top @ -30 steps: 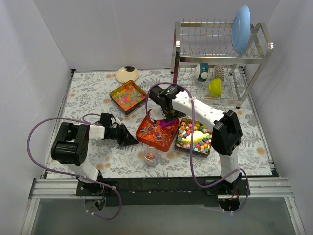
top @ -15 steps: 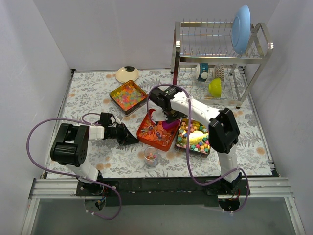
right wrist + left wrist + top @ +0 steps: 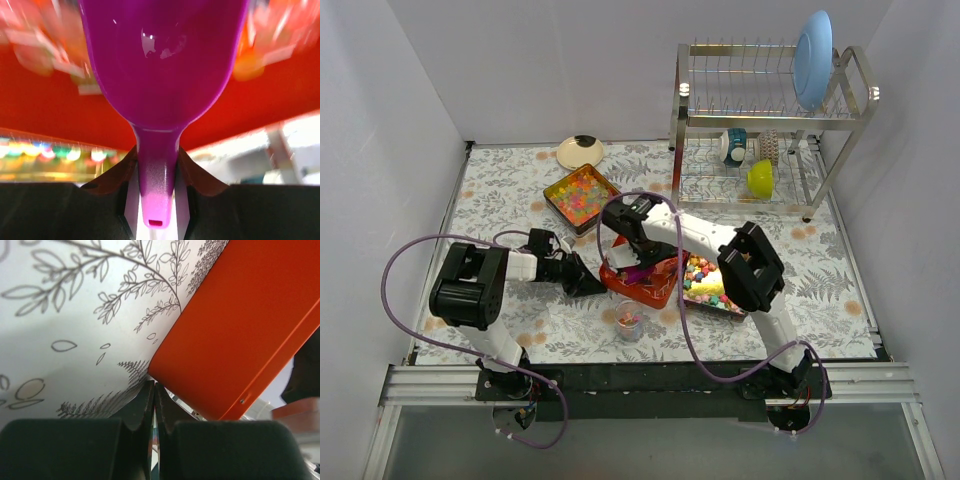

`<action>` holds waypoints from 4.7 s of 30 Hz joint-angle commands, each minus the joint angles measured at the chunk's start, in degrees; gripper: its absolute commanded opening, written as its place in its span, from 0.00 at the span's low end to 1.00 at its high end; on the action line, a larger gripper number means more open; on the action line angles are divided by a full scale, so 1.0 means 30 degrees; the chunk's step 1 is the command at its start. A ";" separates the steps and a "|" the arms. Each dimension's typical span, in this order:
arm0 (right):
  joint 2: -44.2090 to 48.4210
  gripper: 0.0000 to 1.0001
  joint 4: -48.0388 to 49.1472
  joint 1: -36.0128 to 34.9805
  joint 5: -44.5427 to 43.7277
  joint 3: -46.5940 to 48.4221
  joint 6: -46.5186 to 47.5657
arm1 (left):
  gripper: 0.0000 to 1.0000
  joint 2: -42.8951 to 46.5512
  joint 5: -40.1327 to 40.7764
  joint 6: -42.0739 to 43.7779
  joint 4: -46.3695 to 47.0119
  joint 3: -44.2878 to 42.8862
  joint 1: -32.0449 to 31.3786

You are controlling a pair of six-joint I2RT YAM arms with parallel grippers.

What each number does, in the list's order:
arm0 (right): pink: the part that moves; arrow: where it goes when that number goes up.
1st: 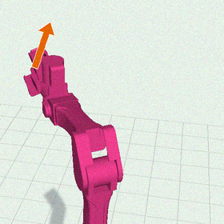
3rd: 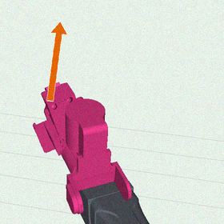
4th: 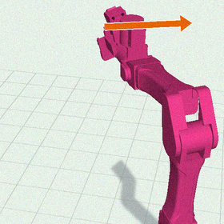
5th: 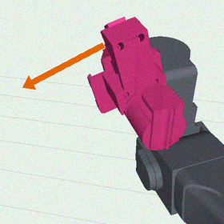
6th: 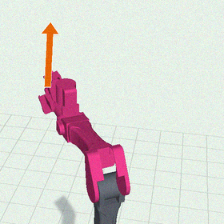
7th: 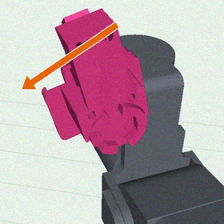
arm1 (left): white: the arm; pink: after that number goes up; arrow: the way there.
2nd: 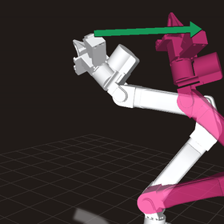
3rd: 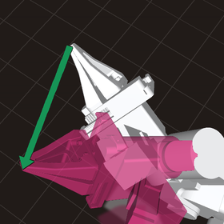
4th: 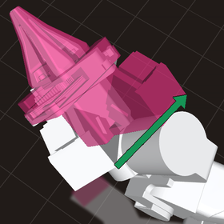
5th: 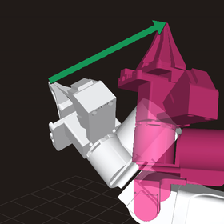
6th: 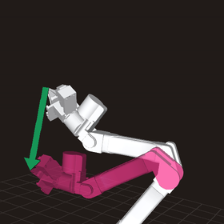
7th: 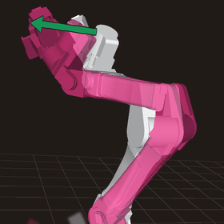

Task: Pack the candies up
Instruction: Scoop the fake candies from the storage box, then place the fake candies in the packing bottle, then move the storage box to the center of the board.

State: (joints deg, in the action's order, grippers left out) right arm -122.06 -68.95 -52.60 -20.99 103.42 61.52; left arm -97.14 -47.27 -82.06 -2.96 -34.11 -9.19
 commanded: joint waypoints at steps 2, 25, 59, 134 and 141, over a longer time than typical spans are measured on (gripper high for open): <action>-0.1235 0.01 0.0629 -0.0952 0.2100 0.1502 0.0092 | 0.00 -0.0519 0.0550 0.0517 -0.0009 -0.0642 -0.0130; 0.1457 0.01 0.2709 0.1740 1.3529 -0.0546 -0.3426 | 0.10 0.1003 0.0814 0.3092 -0.3490 -0.2224 -0.0130; 1.0537 0.01 -0.1742 0.3211 1.0491 -0.2829 0.2140 | 0.70 0.5017 -0.2146 0.8194 -0.6015 -0.4979 0.5816; 1.1710 0.01 0.1797 -0.0078 -0.2028 0.1826 -0.5147 | 0.00 0.1976 0.3506 0.9482 -0.5427 -0.6763 0.3360; 1.2182 0.01 0.2329 0.3259 -0.0301 0.1796 -0.9252 | 0.00 0.0185 0.4156 0.9717 -0.5342 -0.6766 0.0257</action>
State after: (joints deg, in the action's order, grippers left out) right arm -86.35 -64.18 -47.35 -26.50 106.02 42.87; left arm -95.88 -36.21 -54.65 -18.35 -53.32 -4.62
